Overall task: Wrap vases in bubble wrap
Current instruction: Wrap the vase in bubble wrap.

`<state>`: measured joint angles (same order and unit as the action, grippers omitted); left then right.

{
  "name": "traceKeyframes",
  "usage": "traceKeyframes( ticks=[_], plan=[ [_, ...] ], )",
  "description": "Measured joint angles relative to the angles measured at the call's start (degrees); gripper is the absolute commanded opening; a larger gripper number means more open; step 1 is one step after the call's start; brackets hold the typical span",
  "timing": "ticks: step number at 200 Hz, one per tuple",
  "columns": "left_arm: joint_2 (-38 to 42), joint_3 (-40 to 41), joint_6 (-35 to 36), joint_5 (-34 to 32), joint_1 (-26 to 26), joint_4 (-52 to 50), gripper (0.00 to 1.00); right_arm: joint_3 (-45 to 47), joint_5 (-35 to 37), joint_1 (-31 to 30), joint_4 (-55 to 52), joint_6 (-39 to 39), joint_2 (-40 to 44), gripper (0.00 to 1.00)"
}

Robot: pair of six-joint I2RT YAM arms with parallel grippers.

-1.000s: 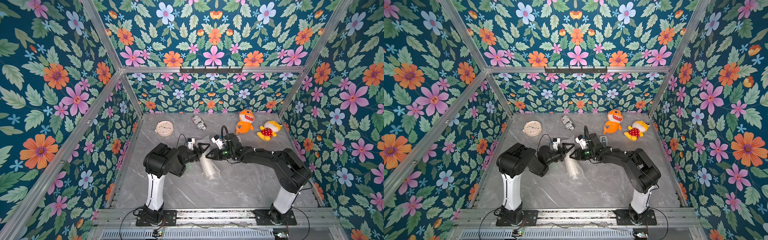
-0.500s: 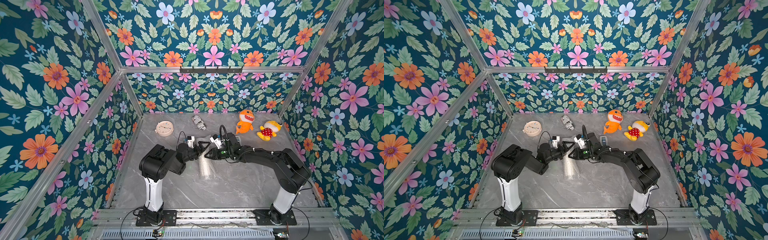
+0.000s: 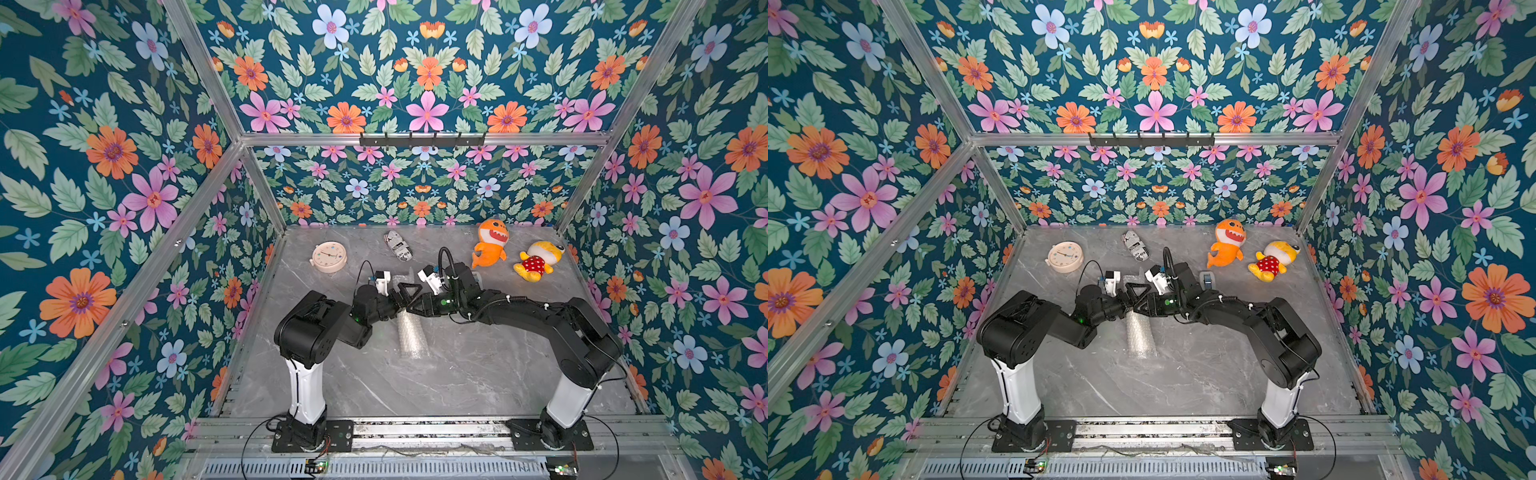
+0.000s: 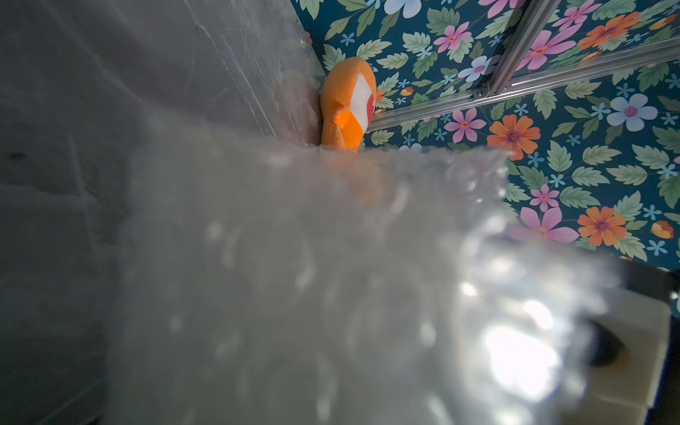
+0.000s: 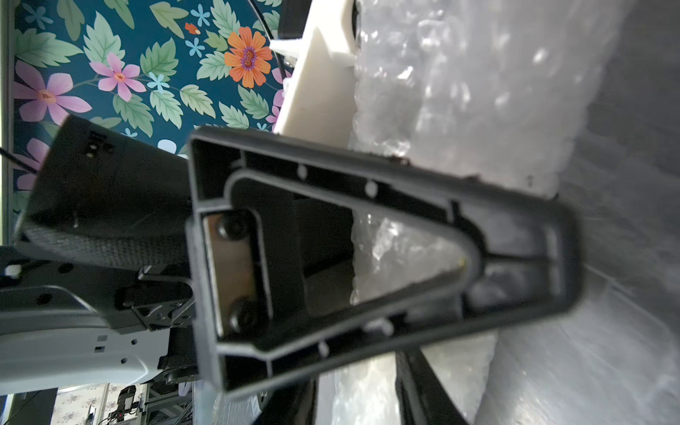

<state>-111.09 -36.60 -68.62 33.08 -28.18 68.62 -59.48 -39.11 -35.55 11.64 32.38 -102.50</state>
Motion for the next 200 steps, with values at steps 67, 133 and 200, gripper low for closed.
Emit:
traceKeyframes(
  ticks=[67, 133, 200],
  plan=[
    [-1.2, 0.1, 0.0, -0.8, -0.1, -1.4, 0.68, 0.1, 0.1, -0.2, 0.3, 0.2, -1.0, 0.36],
    [-0.7, 0.4, 1.0, 0.0, -0.3, -1.4, 0.58, 1.0, -0.3, -0.1, -0.2, -0.7, 2.6, 0.44],
    [0.2, -0.9, 0.9, 0.3, -0.3, -1.3, 0.57, 9.6, -2.8, 9.2, -2.0, -1.5, 9.3, 0.96]
  ],
)
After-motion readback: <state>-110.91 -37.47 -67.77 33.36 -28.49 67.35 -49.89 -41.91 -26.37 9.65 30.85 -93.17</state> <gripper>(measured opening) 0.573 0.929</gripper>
